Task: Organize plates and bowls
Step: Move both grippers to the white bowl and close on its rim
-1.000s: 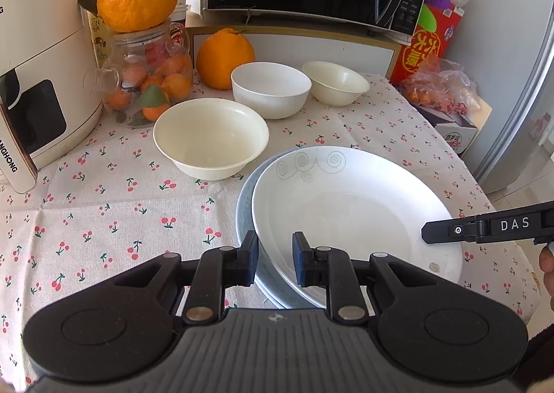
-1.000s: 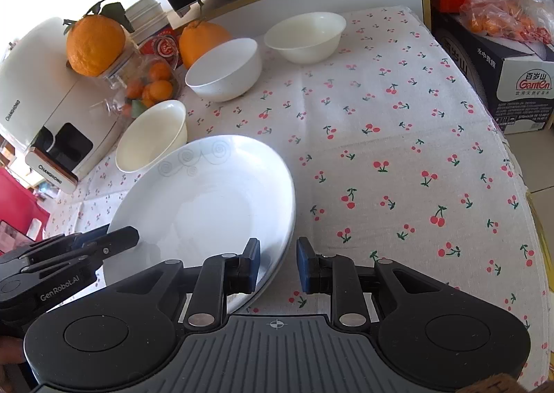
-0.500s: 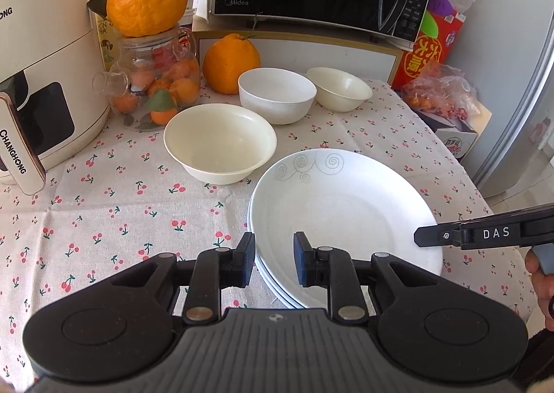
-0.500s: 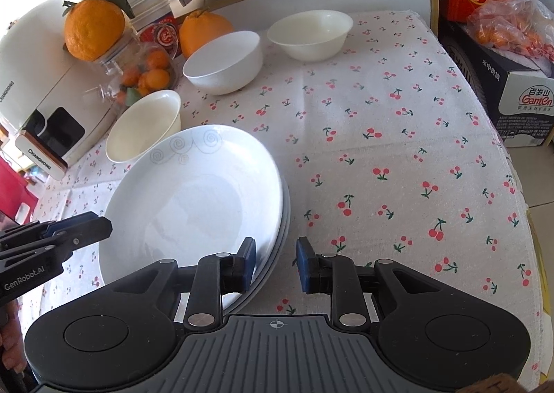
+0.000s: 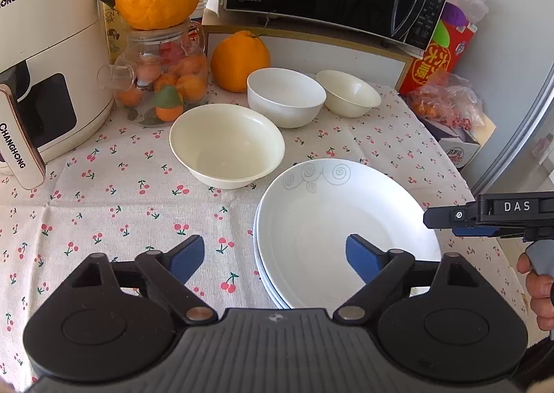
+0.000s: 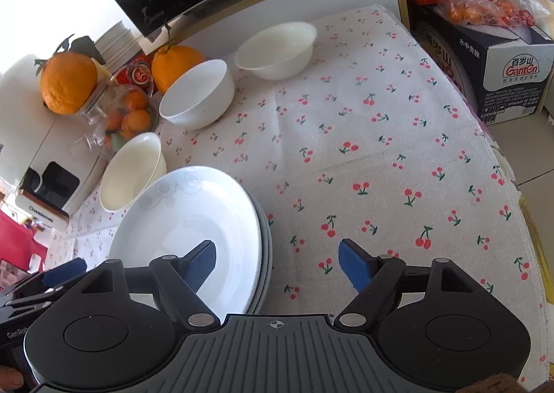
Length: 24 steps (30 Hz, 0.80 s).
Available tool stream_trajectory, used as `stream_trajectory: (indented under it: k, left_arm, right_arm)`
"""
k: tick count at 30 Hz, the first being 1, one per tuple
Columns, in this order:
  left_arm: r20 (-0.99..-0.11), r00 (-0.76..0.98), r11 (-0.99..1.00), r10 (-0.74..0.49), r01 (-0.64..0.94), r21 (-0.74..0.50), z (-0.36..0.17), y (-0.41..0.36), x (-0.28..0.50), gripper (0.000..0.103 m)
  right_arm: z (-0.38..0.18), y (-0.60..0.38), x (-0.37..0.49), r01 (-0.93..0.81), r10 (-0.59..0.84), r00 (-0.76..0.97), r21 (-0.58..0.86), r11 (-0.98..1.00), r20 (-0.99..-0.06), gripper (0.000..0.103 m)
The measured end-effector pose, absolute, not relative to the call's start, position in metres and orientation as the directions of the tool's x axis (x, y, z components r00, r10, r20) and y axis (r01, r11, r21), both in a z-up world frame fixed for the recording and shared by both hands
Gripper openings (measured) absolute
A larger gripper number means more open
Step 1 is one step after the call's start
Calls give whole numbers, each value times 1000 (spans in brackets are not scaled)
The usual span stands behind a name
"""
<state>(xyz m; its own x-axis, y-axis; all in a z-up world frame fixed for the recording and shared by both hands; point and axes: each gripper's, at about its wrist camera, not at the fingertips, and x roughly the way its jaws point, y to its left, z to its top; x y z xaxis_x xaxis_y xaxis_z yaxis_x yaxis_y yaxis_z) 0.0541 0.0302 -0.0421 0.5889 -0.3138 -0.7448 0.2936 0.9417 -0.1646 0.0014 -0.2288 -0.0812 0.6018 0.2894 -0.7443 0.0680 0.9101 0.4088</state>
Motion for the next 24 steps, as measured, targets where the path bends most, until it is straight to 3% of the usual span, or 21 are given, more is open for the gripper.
stream_trajectory:
  k: [9, 24]
  left_arm:
    - [-764, 589, 959, -263, 246, -141, -33, 29, 82, 102]
    - [-734, 641, 973, -224, 189, -132, -15, 12, 147, 102]
  right_arm:
    - [-65, -227, 25, 108, 274, 652, 444, 889, -707, 98]
    - [-50, -225, 85, 165, 332, 678, 576, 801, -656, 100]
